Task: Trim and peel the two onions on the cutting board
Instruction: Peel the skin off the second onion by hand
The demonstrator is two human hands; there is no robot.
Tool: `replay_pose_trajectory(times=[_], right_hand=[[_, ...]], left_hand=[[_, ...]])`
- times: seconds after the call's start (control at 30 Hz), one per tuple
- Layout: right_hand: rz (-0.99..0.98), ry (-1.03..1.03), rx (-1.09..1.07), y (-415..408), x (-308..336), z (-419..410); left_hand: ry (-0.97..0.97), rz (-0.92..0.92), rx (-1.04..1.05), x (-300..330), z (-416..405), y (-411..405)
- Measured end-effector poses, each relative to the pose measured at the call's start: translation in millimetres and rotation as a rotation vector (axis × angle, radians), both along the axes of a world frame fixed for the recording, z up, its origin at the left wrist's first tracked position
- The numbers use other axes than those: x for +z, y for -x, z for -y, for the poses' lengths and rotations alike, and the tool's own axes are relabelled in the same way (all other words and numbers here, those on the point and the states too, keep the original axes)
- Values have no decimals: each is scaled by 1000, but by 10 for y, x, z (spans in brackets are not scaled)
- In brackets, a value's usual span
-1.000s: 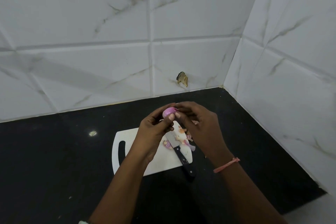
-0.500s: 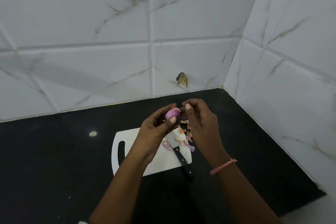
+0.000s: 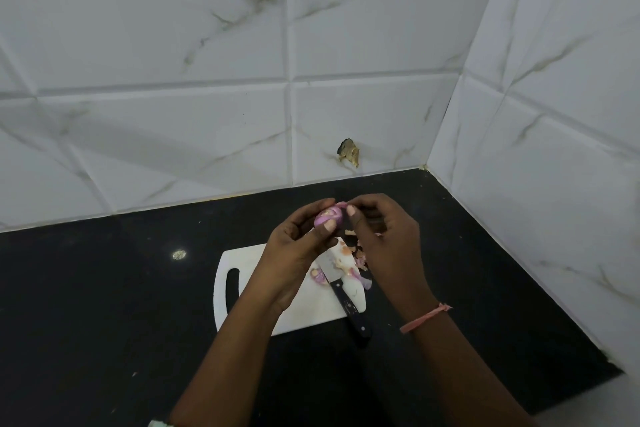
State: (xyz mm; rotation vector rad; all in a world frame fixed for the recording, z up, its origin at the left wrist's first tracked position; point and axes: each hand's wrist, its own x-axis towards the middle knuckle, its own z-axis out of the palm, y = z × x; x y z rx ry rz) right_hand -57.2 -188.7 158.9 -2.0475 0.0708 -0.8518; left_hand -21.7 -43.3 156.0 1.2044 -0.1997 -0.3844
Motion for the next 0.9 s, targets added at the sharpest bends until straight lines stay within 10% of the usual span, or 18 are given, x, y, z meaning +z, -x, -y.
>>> replay_pose_trajectory(times=[0.37,0.6,0.9], right_hand=[[-442,33,-187,-49,-173,345],[-65,11,-94,14,-135,60],[-96,-13,257,-6,14,-140]], left_hand=[[206,-258,-66,49,4,-16],[132,-317,-9,6,16,-29],[22,-208,31,95,-65,-8]])
